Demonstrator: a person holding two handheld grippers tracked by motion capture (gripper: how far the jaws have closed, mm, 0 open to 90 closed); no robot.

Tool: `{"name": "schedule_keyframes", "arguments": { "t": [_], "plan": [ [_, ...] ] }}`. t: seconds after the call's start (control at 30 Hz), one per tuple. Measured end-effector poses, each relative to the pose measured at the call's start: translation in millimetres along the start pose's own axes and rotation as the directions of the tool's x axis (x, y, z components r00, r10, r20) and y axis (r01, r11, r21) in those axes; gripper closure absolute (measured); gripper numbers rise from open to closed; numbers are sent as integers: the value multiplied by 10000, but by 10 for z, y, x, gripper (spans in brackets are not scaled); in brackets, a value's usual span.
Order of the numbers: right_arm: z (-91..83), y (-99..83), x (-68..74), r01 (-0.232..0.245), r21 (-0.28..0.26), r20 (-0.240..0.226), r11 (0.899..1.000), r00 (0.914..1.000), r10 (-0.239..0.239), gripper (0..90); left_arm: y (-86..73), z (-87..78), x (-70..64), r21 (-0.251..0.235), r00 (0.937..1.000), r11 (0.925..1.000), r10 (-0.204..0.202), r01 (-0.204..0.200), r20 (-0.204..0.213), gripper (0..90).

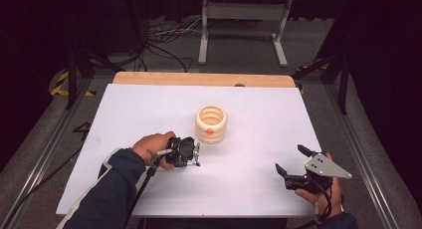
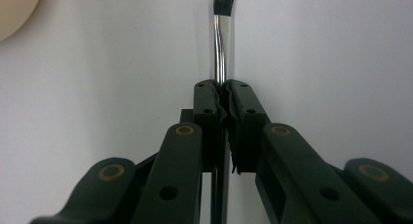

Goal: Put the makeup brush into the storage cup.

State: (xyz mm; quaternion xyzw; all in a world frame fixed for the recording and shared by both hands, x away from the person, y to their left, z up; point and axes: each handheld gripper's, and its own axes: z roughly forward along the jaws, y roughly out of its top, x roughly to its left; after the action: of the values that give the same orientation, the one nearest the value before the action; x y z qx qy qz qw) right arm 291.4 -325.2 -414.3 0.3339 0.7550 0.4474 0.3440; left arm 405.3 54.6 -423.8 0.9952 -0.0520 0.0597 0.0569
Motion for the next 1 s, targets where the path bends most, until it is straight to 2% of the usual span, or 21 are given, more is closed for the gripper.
{"name": "schedule_keyframes", "arguments": {
  "t": [0.13, 0.23, 0.33, 0.43, 0.47, 0.53, 0.63, 0.7, 0.73, 0.77, 0.8, 0.83, 0.87, 0.9, 0.93, 1.0],
  "plan": [
    [-6, 2, -2, -38, -33, 22, 10000, 10000, 38, 69, -9, -7, -25, -30, 9999, 10000, 54, -54, -163, 834],
    [-9, 2, -10, -85, -66, 49, 9999, 10000, 85, 69, -58, -35, -35, -195, 9965, 9998, -116, 100, -831, 835],
    [-20, 5, -21, -178, -138, 107, 9997, 9998, 179, 69, -154, -116, -16, -787, 9898, 9958, -577, 477, -1304, 837],
    [-28, 3, -34, -250, -169, 164, 9995, 9995, 253, 69, -287, -218, -11, -1495, 9776, 9850, -1122, 857, -1784, 837],
    [-29, 3, -37, -275, -165, 184, 9995, 9994, 278, 70, -287, -218, -11, -1495, 9776, 9850, -1122, 857, -1784, 837],
    [-31, 2, -41, -293, -190, 183, 9994, 9994, 297, 69, -390, -290, -28, -2128, 9687, 9705, -1557, 1135, -1933, 837],
    [-34, 4, -41, -299, -204, 233, 9993, 9993, 304, 71, -464, -352, -54, -2664, 9582, 9548, -1918, 1320, -2124, 838],
    [-34, 3, -43, -307, -194, 251, 9993, 9992, 312, 71, -481, -371, -65, -2759, 9567, 9520, -1957, 1325, -2157, 838],
    [-35, 3, -43, -309, -202, 255, 9993, 9992, 314, 71, -510, -409, -95, -3070, 9501, 9412, -2160, 1413, -2250, 838],
    [-34, 4, -43, -309, -205, 295, 9993, 9991, 315, 71, -521, -422, -96, -3205, 9514, 9370, -2163, 1392, -2192, 838],
    [-35, 4, -44, -315, -209, 315, 9993, 9990, 321, 71, -533, -438, -106, -3302, 9496, 9338, -2195, 1380, -2239, 838],
    [-35, 4, -47, -355, -244, 294, 9991, 9989, 362, 71, -546, -451, -121, -3470, 9433, 9263, -2365, 1466, -2328, 838],
    [-36, 4, -48, -360, -250, 301, 9990, 9989, 368, 71, -573, -472, -123, -3741, 9425, 9151, -2470, 1504, -2251, 838],
    [-38, 4, -47, -322, -222, 354, 9992, 9988, 329, 71, -573, -472, -123, -3741, 9425, 9151, -2470, 1504, -2251, 838],
    [-39, 4, -47, -339, -239, 335, 9991, 9988, 347, 71, -597, -481, -135, -4003, 9358, 9034, -2632, 1538, -2346, 838],
    [-41, 5, -46, -324, -258, 361, 9991, 9988, 333, 71, -630, -493, -133, -4449, 9303, 8808, -2868, 1622, -2287, 838]
  ]
}}
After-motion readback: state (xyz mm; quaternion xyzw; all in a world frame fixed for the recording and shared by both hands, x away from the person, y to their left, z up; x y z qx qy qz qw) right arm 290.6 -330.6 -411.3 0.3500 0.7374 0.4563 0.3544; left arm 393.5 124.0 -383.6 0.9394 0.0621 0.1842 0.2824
